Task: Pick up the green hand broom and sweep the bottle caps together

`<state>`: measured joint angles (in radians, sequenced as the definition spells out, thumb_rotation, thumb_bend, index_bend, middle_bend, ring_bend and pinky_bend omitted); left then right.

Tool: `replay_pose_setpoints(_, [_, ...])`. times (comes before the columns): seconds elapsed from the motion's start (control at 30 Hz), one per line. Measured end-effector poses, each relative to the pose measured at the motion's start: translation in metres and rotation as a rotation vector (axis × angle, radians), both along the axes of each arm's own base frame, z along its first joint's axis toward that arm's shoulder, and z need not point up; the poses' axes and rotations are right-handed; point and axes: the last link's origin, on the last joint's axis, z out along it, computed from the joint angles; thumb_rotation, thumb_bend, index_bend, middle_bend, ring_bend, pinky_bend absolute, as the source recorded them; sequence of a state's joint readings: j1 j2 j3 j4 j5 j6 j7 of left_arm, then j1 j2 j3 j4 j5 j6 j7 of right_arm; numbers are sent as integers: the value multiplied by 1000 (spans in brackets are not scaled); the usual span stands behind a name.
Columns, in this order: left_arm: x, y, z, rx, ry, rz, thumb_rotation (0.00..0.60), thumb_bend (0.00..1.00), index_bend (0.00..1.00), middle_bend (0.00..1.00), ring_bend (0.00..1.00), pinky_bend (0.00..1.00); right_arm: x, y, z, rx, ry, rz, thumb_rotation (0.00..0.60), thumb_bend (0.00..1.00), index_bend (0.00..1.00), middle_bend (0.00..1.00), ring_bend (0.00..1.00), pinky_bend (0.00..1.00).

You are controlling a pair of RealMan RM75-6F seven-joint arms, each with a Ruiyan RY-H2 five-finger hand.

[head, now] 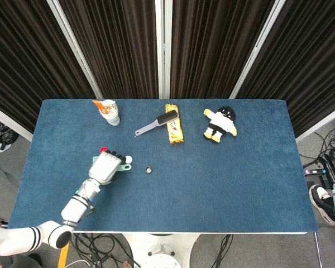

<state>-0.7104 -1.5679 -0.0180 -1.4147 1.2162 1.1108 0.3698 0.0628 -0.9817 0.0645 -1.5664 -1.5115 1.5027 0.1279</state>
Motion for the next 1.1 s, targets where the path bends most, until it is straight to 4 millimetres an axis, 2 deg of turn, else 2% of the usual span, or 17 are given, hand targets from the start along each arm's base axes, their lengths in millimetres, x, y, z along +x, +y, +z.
replay_pose_setpoints(0.17, [-18, 22, 24, 36, -238, 73, 600, 479, 531, 589, 429, 489, 1, 1, 0, 0, 1, -2, 600, 299, 0, 43, 0, 0])
replay_pose_setpoints(0.27, [-38, 42, 40, 84, -341, 116, 600, 480, 531, 588, 429, 489, 3, 2, 0, -3, 3, 0, 600, 299, 0, 44, 0, 0])
replay_pose_setpoints(0.43, [-75, 71, 64, 170, -386, 160, 600, 480, 539, 588, 429, 488, 4, 5, 2, -9, 7, -7, 600, 299, 0, 44, 0, 0])
replay_pose_setpoints(0.53, [-89, 80, 70, 186, -406, 182, 600, 480, 542, 589, 429, 486, 6, 5, 2, -9, 9, -7, 600, 299, 0, 45, 0, 0])
replay_pose_setpoints(0.67, [-102, 89, 68, 178, -432, 208, 600, 479, 547, 588, 429, 483, 8, 6, 0, -7, 12, -7, 600, 299, 0, 46, 0, 0])
replay_pose_setpoints(0.8, [-106, 95, 59, 143, -476, 235, 600, 478, 549, 588, 429, 480, 8, 7, -1, -8, 13, -16, 600, 299, 0, 48, 0, 0])
replay_pose_setpoints(1.1, [-92, 105, 26, 16, -535, 261, 600, 477, 551, 588, 429, 475, 12, 7, -2, -7, 23, -25, 600, 299, 0, 49, 0, 0])
